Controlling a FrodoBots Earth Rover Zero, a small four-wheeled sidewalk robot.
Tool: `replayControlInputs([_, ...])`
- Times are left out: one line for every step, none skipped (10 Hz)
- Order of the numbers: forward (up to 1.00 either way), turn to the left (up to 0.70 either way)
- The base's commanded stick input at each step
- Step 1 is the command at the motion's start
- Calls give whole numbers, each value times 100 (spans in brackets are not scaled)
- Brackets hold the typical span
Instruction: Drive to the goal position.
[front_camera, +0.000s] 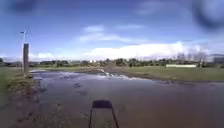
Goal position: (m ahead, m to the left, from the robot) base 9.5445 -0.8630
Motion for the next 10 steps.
replayControlInputs([70,0])
replayControlInputs([70,0])
replayControlInputs([70,0])
replayControlInputs([70,0])
replayControlInputs([70,0])
replayControlInputs([70,0])
replayControlInputs([70,0])
replayControlInputs([70,0])
replayControlInputs([70,0])
replayControlInputs([70,0])
